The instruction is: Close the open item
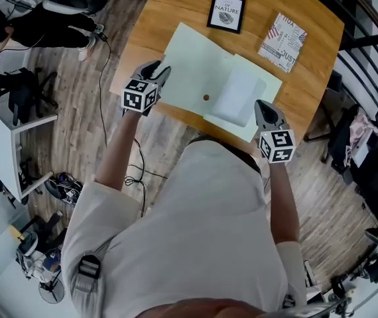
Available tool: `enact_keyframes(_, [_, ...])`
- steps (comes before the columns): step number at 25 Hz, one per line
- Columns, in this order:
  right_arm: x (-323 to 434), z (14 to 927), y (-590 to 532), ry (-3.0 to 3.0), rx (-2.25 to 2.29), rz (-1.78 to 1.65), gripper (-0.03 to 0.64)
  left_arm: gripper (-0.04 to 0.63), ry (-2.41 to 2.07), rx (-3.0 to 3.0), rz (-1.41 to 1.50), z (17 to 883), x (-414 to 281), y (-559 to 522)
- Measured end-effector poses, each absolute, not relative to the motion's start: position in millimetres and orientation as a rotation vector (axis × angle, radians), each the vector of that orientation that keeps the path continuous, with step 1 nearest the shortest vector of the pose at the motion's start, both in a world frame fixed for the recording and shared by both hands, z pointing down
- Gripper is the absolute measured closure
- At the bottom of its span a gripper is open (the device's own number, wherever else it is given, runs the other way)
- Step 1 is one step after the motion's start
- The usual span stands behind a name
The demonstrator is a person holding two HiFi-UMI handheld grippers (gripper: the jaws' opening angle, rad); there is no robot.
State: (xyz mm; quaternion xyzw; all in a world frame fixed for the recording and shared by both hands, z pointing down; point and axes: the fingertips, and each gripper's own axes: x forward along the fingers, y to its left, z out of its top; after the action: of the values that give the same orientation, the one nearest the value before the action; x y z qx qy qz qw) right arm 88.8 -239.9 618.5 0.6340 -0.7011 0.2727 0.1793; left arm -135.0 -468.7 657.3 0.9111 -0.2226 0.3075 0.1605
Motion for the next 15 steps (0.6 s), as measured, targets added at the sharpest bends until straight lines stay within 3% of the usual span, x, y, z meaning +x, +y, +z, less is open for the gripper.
enact_keyframes(15, [85,636,-246,-1.941,1.813,0.831,0.614,0.433,-0.468,2.482,1.001,713,-142,-492])
